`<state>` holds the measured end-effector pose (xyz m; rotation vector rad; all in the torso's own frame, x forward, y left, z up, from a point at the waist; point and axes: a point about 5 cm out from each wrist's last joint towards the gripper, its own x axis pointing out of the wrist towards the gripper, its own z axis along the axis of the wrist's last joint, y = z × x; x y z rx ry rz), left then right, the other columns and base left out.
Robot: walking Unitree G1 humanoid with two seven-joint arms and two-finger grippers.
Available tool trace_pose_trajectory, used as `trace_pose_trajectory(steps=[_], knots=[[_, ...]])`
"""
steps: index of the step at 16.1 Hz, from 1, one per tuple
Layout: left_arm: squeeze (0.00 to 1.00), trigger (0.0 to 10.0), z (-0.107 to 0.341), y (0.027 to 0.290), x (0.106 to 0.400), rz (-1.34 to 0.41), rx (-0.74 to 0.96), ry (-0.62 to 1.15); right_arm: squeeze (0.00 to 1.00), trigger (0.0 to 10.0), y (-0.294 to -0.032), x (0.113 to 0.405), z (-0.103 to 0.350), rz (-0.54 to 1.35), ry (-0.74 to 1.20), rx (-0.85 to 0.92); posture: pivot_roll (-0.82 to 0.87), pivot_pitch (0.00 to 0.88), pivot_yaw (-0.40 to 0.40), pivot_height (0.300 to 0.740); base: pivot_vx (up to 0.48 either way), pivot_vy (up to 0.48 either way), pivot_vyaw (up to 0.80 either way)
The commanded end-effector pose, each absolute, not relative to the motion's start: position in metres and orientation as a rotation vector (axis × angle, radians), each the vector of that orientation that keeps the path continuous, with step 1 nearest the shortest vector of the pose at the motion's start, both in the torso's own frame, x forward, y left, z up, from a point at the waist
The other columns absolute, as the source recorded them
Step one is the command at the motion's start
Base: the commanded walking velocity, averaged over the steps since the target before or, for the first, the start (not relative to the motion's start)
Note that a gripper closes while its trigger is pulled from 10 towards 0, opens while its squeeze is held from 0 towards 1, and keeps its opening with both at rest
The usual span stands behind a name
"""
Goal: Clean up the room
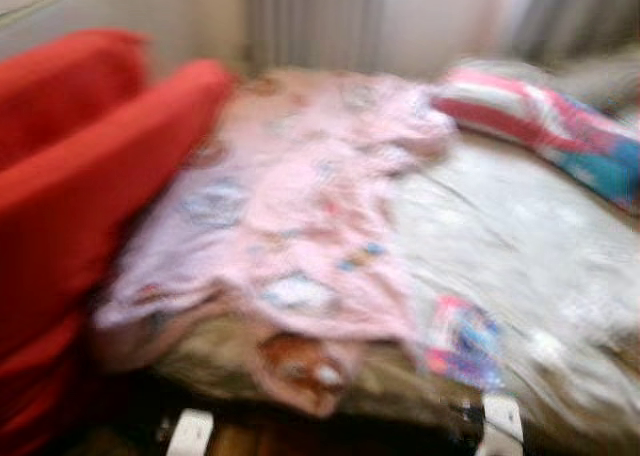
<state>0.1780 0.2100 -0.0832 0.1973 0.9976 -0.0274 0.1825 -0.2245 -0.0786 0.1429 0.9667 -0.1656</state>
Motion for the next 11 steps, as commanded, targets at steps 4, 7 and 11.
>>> trace_pose_trajectory(steps=[4, 7, 11], knots=[[0.0, 10.0, -0.086, 0.22, 0.166, -0.041, 0.226, 1.034, 0.0, 10.0, -0.224, 0.177, -0.081, -0.169, 0.981, 0.151, 0.06, 0.077, -0.004, 0.74, 0.0, 0.0, -0.68], [0.0, 10.0, -0.084, 0.231, 0.165, -0.029, 0.232, 1.031, 0.0, 10.0, -0.224, 0.176, -0.081, -0.185, 0.963, 0.167, 0.05, 0.084, 0.003, 0.74, 0.0, 0.0, -0.17], [0.0, 10.0, -0.085, 0.224, 0.167, -0.048, 0.242, 1.026, 0.0, 10.0, -0.224, 0.175, -0.082, -0.191, 0.962, 0.173, 0.05, 0.099, 0.002, 0.74, 0.0, -0.07, 0.0]])
